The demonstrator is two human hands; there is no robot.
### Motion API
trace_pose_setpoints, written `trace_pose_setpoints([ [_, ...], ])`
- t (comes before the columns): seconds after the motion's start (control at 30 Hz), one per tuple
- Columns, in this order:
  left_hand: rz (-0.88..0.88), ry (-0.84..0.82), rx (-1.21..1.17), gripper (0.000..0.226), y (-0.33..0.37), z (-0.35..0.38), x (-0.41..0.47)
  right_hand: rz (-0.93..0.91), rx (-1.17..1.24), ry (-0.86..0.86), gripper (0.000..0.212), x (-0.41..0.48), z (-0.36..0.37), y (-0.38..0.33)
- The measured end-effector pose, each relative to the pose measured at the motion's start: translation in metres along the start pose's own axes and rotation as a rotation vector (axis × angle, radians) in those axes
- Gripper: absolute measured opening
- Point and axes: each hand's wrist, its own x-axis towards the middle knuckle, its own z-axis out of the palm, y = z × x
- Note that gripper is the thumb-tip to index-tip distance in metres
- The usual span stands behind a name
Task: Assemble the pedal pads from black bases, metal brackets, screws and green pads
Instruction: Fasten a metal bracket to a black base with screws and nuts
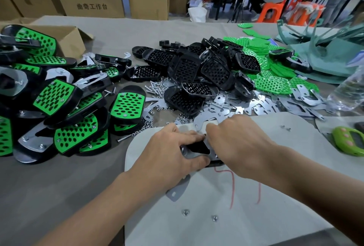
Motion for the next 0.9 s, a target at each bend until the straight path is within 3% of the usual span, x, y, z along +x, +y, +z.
trace_pose_setpoints([
  [0.2,-0.007,-0.007,0.002,0.053,-0.001,0.000,0.000,0.006,0.188,-0.017,0.033,-0.004,0.000,0.009],
  [0.3,0.016,0.010,-0.003,0.051,0.001,0.001,0.000,-0.080,0.097,-0.023,0.025,-0.003,-0.004,0.008],
  [0.43,0.009,0.013,-0.022,0.054,0.002,0.000,0.000,-0.031,0.003,-0.043,0.014,0.002,-0.003,0.006],
  [0.57,0.019,0.017,-0.014,0.053,0.000,0.001,-0.001,0.007,0.124,0.013,0.034,0.001,0.001,0.012],
  [0.63,0.029,0.024,-0.011,0.051,0.000,0.001,-0.001,-0.046,0.204,0.002,0.032,0.000,0.002,0.013],
  [0.77,0.040,0.033,-0.023,0.048,0.003,0.000,-0.001,-0.141,0.069,0.062,0.022,0.001,0.006,0.004],
  [0.9,0.044,0.023,0.013,0.048,0.003,0.000,0.000,-0.087,0.007,0.050,0.031,0.001,0.004,0.007],
])
